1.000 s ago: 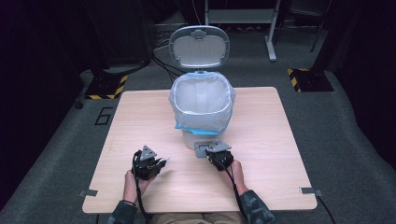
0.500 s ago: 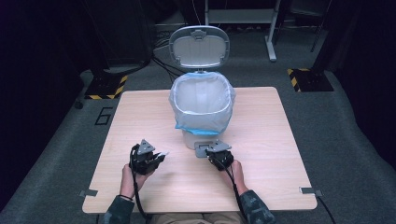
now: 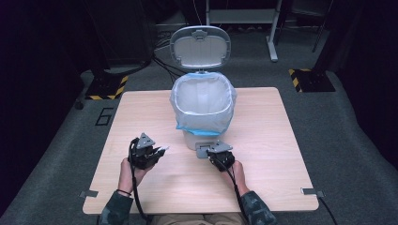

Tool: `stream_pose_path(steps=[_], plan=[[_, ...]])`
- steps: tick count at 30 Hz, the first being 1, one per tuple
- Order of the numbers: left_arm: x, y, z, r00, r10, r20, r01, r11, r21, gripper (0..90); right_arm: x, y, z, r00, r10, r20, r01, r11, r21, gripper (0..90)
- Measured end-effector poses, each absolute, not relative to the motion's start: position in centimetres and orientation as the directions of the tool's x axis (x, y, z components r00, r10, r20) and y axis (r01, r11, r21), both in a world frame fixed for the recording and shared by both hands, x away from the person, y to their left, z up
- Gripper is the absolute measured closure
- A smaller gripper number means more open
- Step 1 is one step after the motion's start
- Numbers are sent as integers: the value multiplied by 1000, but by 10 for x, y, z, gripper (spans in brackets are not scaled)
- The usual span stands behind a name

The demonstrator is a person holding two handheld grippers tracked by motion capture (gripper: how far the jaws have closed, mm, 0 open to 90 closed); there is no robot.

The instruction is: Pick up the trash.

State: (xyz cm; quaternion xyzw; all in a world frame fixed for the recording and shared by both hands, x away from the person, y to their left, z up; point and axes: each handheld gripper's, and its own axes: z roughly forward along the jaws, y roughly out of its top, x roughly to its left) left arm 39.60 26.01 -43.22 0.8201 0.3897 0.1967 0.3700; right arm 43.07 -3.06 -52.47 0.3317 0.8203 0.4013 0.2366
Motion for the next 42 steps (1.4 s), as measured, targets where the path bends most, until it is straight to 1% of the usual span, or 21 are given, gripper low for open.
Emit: stream_pose_path(steps=[14, 42], plan=[[402, 256, -409, 632, 773, 52, 466, -433, 772, 815, 431, -31, -525, -668, 734, -122, 355, 458, 815, 900], [413, 255, -359, 638, 760, 125, 395, -463, 794, 815, 431, -31, -525, -668, 734, -122, 354, 458, 815, 900]])
